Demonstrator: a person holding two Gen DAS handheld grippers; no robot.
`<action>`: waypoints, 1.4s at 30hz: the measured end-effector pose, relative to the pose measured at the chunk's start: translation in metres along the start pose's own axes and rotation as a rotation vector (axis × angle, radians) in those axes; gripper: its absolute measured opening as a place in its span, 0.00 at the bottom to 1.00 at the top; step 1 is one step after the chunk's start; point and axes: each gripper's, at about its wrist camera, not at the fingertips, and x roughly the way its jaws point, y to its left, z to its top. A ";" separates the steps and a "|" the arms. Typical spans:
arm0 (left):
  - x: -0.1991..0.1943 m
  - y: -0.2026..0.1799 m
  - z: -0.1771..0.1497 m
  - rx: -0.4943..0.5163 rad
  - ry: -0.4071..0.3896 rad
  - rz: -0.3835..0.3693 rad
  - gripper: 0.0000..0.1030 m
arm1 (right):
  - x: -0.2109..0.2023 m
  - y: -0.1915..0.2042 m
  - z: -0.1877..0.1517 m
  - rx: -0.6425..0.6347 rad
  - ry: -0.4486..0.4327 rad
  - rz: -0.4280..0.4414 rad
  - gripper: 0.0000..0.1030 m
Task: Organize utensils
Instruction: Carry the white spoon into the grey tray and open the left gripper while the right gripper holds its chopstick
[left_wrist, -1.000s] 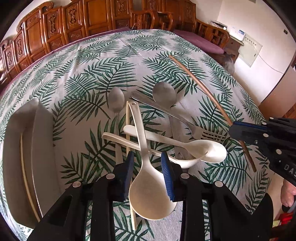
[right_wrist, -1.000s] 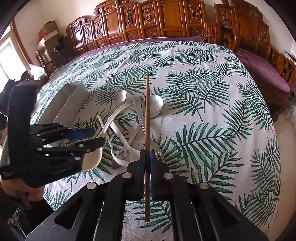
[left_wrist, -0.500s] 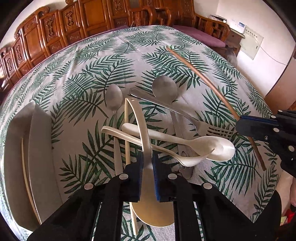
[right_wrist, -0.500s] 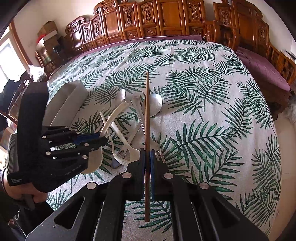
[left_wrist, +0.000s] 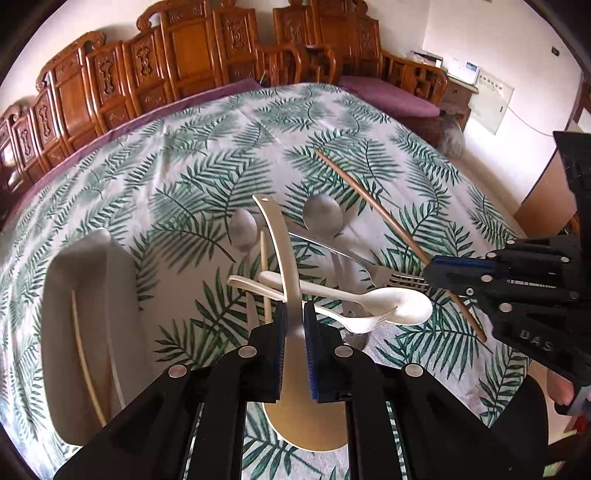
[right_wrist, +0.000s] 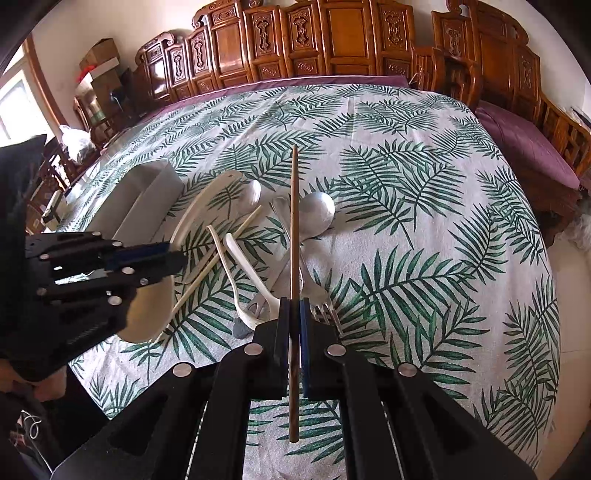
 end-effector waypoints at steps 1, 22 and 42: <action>-0.003 0.001 0.000 0.000 -0.004 0.001 0.09 | -0.001 0.001 0.000 -0.002 -0.002 0.000 0.06; -0.054 0.061 -0.014 -0.055 -0.066 0.066 0.09 | -0.012 0.035 0.003 -0.050 -0.033 0.024 0.06; -0.057 0.147 -0.030 -0.153 -0.050 0.148 0.09 | -0.020 0.118 0.021 -0.149 -0.077 0.090 0.06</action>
